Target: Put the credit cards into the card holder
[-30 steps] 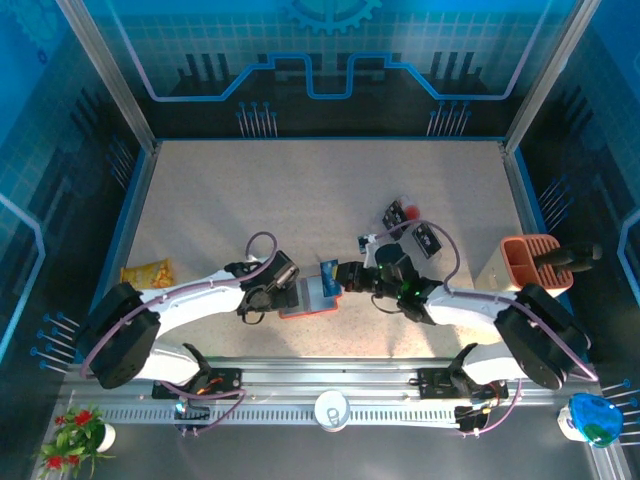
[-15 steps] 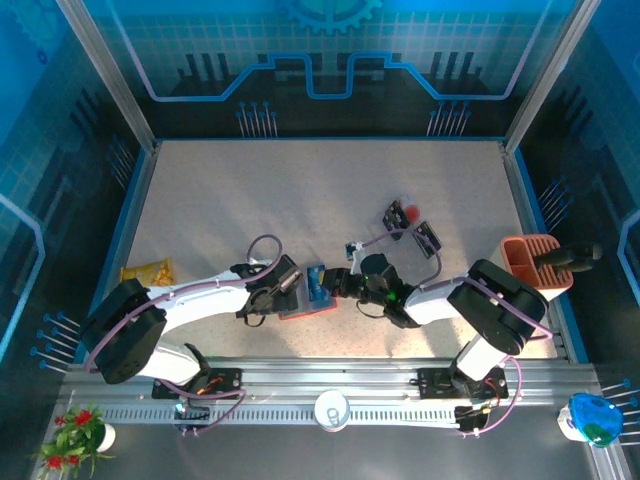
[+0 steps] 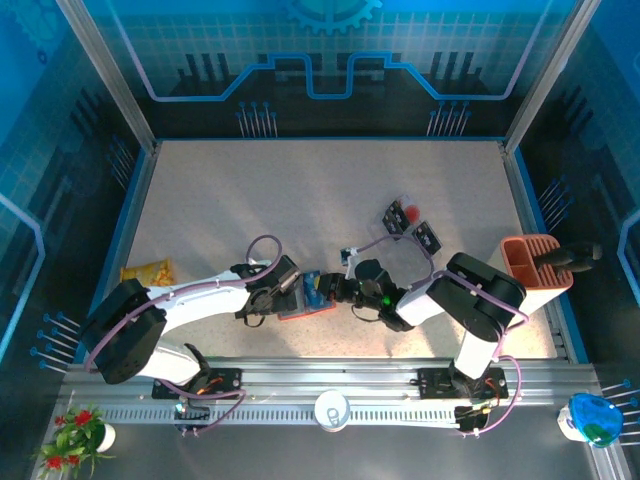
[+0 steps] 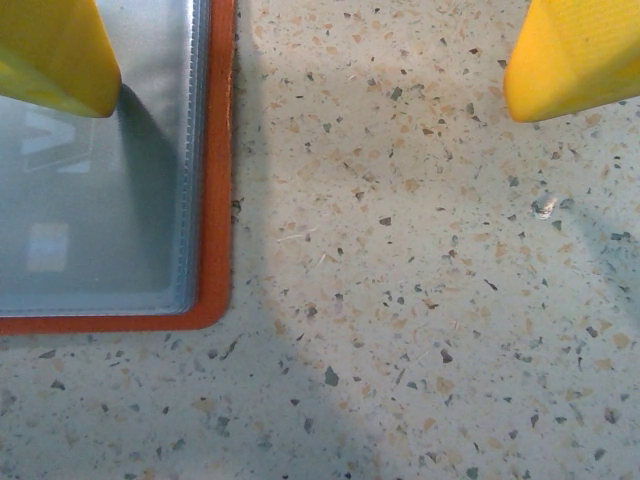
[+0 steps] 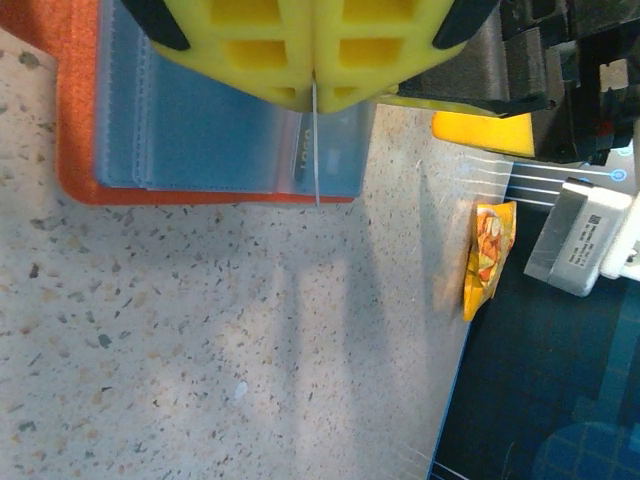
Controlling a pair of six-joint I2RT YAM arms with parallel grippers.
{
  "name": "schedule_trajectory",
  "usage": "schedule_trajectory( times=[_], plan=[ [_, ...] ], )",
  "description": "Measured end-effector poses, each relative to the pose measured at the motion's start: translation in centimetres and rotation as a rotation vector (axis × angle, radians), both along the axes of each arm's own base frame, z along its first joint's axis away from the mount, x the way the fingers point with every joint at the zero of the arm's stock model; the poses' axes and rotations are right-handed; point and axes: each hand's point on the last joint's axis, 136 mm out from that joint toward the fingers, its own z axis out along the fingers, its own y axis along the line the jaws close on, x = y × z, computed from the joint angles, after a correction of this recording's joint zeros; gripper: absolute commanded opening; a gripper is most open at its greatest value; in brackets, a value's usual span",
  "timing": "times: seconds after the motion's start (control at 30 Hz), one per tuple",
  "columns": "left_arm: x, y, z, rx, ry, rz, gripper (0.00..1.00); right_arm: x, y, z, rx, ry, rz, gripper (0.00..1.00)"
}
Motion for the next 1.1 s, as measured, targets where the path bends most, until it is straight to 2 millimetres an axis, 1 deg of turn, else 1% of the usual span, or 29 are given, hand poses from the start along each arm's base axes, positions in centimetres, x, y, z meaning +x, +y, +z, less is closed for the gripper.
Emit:
schedule_trajectory(
  times=[0.17,0.73,0.97,1.1],
  plan=[
    [0.0,0.0,0.0,0.0,0.0,0.0,0.99,0.0,0.1,-0.3,0.003,0.007,-0.001,0.0],
    [0.0,0.0,0.0,0.0,0.0,0.0,0.99,0.5,0.9,0.5,0.046,-0.005,-0.006,0.0],
    [-0.1,0.1,-0.1,0.003,0.002,0.0,0.99,0.4,0.9,-1.1,0.033,0.021,-0.01,0.0],
    [-0.1,0.1,-0.1,0.003,-0.001,0.001,0.99,0.3,1.1,-1.4,0.046,0.031,-0.012,0.0]
  ],
)
